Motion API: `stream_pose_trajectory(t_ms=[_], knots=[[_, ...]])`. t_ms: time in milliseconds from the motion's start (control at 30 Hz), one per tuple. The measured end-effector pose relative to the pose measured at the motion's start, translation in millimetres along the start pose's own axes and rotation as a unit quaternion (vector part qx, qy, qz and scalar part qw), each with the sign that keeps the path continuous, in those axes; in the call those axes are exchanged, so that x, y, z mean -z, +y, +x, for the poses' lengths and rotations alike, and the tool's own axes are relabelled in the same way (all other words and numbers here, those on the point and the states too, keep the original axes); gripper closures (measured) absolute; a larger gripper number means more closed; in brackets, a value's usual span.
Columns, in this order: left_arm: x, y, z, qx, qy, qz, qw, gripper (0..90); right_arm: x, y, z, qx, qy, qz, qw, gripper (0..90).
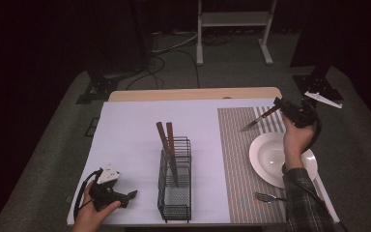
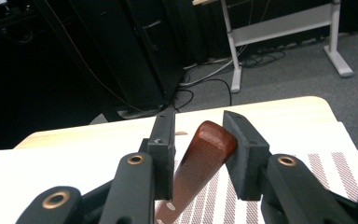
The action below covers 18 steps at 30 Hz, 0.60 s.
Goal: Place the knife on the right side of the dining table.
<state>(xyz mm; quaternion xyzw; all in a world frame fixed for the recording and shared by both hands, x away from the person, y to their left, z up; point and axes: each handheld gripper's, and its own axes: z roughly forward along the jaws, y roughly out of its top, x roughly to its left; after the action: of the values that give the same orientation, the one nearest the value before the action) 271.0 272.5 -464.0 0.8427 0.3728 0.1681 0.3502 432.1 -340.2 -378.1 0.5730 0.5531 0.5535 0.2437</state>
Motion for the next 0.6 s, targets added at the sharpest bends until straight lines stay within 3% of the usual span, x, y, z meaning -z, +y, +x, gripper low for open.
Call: stream_pose_trajectory(t_ms=[600], knots=[[0.0, 0.0, 0.0, 0.0, 0.0, 0.0, 1.0, 0.0, -2.6, -7.1, -12.9, -0.025, -0.019, 0.02, 0.9993, 57.9]])
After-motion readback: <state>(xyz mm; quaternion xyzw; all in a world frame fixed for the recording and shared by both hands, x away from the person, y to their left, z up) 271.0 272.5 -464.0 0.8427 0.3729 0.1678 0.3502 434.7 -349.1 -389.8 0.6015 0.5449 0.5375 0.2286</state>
